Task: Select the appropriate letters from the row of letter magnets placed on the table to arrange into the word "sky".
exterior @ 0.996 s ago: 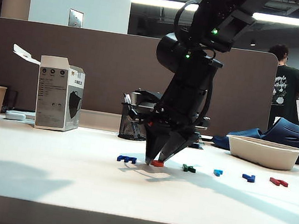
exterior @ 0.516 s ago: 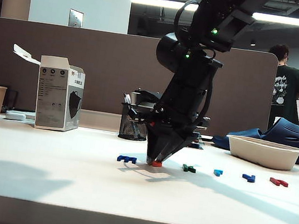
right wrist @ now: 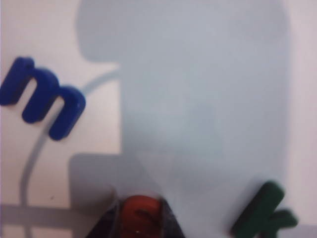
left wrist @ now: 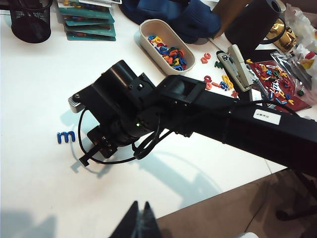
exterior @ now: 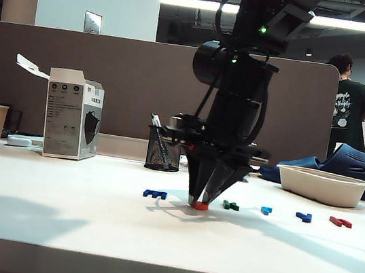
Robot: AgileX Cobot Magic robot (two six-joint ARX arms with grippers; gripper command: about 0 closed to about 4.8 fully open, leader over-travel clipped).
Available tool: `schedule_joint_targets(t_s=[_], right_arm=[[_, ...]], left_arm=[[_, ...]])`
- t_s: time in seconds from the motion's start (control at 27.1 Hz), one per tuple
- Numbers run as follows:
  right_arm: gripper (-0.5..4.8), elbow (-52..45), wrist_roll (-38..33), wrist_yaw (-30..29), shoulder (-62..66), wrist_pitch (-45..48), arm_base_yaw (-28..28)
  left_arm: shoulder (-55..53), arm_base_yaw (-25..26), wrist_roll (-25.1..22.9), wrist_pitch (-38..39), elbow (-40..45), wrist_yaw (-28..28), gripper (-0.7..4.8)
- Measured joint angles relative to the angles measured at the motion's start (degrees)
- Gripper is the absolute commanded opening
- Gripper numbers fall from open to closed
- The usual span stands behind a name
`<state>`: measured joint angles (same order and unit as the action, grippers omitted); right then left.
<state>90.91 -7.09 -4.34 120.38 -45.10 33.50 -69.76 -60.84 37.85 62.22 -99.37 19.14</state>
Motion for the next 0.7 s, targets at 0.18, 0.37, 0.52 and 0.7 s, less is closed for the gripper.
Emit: schedule_joint_targets(t_s=[0.18, 0.37, 0.52, 0.7], right_arm=[[0.85, -0.04, -8.26, -7.34, -0.11, -4.94, -0.20], [0.85, -0.15, -10.25, -13.27, 0.04, -10.01, 0.07], [0.85, -0.13, -12.57, -10.27, -0.04, -12.22, 0.39], [0.85, -0.09, -14.16, -6.34, -0.15, -14.10, 1.09]], left_arm=[[0.00, 0.00, 0.00, 0.00, 0.00, 0.00, -0.05], [0.00, 0.00, 0.00, 0.02, 0.00, 0.00, -0.05], [0.00, 0.00, 0.00, 0.02, 0.00, 0.00, -0.05], [0.00, 0.00, 0.00, 0.02, 0.00, 0.00, -0.05]])
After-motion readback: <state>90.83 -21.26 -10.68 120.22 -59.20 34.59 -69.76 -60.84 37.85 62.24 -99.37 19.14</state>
